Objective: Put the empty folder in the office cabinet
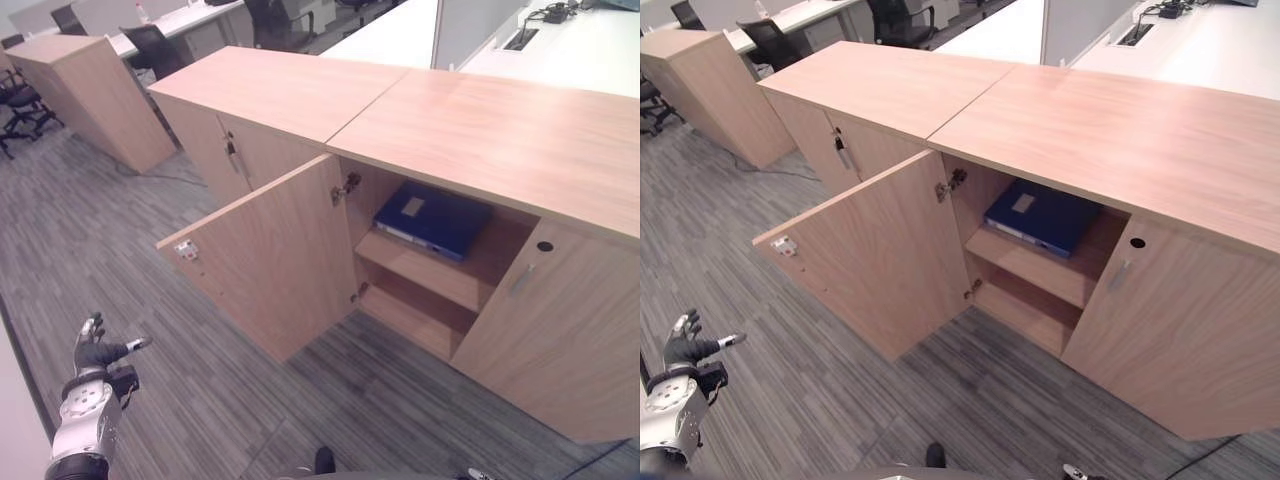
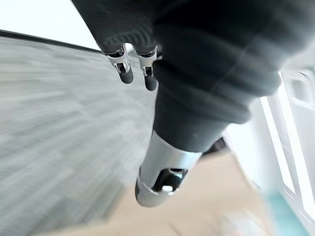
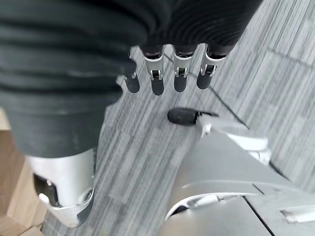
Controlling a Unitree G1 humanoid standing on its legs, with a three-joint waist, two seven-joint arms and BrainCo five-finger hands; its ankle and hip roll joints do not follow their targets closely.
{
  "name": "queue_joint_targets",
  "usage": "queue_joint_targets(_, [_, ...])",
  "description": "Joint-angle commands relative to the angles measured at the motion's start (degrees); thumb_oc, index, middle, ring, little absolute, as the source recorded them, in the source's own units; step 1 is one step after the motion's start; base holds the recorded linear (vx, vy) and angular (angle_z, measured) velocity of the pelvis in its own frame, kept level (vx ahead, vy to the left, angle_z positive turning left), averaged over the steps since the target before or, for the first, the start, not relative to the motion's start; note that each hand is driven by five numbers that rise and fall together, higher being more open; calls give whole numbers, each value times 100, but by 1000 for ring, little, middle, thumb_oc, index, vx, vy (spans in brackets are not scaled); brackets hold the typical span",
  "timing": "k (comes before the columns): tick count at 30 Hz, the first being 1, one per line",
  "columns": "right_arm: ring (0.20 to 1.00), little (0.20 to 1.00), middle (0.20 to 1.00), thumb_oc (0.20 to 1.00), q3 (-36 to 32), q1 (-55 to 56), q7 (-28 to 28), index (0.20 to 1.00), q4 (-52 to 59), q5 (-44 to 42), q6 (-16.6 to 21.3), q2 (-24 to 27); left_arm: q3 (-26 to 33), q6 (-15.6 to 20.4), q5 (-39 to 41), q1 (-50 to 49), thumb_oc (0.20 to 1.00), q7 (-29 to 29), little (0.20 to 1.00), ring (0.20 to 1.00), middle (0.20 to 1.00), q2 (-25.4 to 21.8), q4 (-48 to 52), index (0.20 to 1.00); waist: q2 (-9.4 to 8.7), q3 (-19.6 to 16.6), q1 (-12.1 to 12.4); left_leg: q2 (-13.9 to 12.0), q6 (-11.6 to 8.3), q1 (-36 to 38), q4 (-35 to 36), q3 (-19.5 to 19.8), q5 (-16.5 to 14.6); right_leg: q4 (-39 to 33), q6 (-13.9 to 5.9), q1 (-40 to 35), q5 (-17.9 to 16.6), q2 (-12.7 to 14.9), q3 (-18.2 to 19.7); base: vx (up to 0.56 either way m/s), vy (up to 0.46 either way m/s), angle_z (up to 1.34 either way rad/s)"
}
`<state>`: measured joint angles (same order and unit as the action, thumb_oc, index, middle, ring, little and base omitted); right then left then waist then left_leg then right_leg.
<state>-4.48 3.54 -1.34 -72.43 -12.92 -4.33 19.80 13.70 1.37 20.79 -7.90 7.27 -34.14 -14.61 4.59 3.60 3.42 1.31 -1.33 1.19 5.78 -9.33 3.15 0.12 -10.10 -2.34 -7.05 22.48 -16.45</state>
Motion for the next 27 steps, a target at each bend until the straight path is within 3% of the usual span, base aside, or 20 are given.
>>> queue_joint_targets(1, [1000,1000,1000,1000,332,-319,-137,1000,-107,-153,73,-4,525,191,-216,-89,1000,-169,1000,1000,1000,-410,-101,1000,171,32,84,-366,-61,-274,-114,252,-141,749,110,356,556,-392,-238,-49,45,-20])
queue_joint_targets(2, [1000,1000,1000,1000,458,-321,-160,1000,-120,-138,87,-40,484,202,-216,-45,1000,-173,1000,1000,1000,-419,-213,1000,151,55,61,-363,-74,-299,-78,220,-126,641,220,463,804,-803,-377,-77,-10,-38])
queue_joint_targets(3, [1000,1000,1000,1000,527,-352,-171,1000,-184,-137,101,-26,419,173,-348,110,1000,-154,1000,1000,1000,-479,-376,1000,154,96,25,-368,-100,-336,-79,269,-60,552,135,566,913,-980,-229,-31,-58,-28])
queue_joint_targets(5, [1000,1000,1000,1000,793,-384,-177,1000,-283,-87,64,-126,296,209,-281,370,1000,-99,1000,1000,1000,-392,-665,1000,-78,114,76,-288,-137,-251,-78,225,-36,338,265,428,955,-1262,-25,65,-116,-8])
queue_joint_targets(15, [1000,1000,1000,1000,600,-468,19,1000,-376,-366,130,68,-101,236,-7,988,1000,-72,1000,1000,1000,-506,-1722,1000,-167,-36,-38,-409,-234,-52,-78,201,-75,-308,306,-122,914,-1544,-157,43,-82,-3])
queue_joint_targets(16, [1000,1000,1000,1000,653,-498,102,1000,-298,-419,143,255,-271,285,224,1433,1000,2,1000,1000,1000,-762,-2108,1000,-307,291,-64,-526,-399,-810,-1666,342,-249,-75,486,-124,1049,-1432,-65,-120,-119,-1])
queue_joint_targets(20, [1000,1000,1000,1000,675,-480,83,1000,-241,-436,147,354,-473,225,261,1791,1000,-59,1000,1000,1000,-1033,-2714,1000,-240,145,-63,-514,-337,-773,-889,542,-93,-135,417,-125,1052,-1518,31,25,18,2])
queue_joint_targets(24, [1000,1000,1000,1000,641,-286,81,1000,-232,-511,172,321,-781,221,182,2232,1000,-95,1000,1000,1000,-1221,-3223,1000,-148,-212,-245,-452,-300,-307,-150,413,32,-364,296,-243,953,-1513,-1,129,96,-26])
queue_joint_targets(27, [1000,1000,1000,1000,662,-231,55,1000,-233,-509,169,284,-815,223,209,2361,1000,-123,1000,1000,1000,-1350,-3371,1000,-104,-282,-312,-392,-266,-122,-78,335,-76,-455,228,-281,858,-1462,97,70,95,-10])
